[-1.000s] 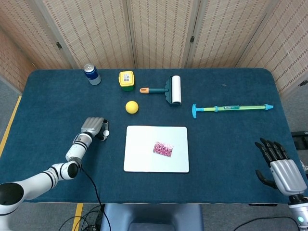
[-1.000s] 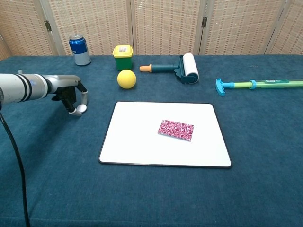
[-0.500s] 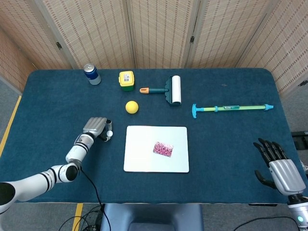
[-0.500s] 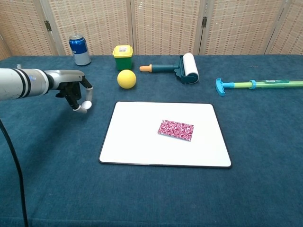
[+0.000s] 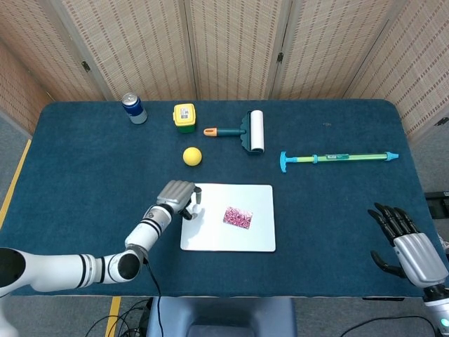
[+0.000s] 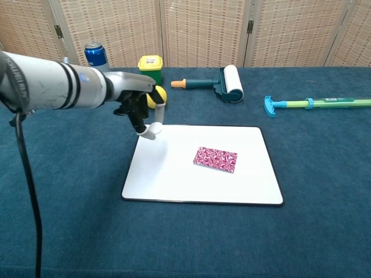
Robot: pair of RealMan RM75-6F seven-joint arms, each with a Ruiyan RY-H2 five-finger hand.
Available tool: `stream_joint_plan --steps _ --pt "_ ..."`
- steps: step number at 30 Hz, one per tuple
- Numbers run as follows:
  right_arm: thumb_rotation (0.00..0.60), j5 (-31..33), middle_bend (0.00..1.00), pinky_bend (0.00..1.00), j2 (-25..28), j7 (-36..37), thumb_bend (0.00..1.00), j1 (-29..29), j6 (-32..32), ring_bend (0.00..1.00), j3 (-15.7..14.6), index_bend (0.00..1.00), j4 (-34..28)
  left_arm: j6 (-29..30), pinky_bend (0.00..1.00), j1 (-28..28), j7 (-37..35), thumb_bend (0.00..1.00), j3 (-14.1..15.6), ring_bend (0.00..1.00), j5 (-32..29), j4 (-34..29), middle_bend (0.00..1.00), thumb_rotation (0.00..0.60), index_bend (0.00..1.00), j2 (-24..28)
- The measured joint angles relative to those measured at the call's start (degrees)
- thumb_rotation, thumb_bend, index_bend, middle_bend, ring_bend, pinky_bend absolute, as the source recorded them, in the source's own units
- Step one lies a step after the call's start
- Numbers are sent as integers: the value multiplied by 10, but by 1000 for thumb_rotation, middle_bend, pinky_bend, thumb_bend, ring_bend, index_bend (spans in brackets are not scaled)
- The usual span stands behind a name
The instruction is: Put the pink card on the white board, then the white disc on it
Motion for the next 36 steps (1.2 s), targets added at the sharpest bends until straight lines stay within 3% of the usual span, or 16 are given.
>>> stream_joint_plan --steps 5,14,36 --pt "600 -6 0 0 6 26 289 -1 8 0 -3 0 10 41 882 -51 51 324 -10 971 -52 -7 1000 600 587 -41" --pt "600 -24 0 0 9 43 289 -5 24 0 -10 0 18 51 881 -102 101 324 -22 971 -108 40 1000 600 580 -115" --pt "600 -13 0 0 11 54 290 1 15 0 -10 0 23 -33 881 -154 133 324 -46 971 -144 218 1000 600 575 -208"
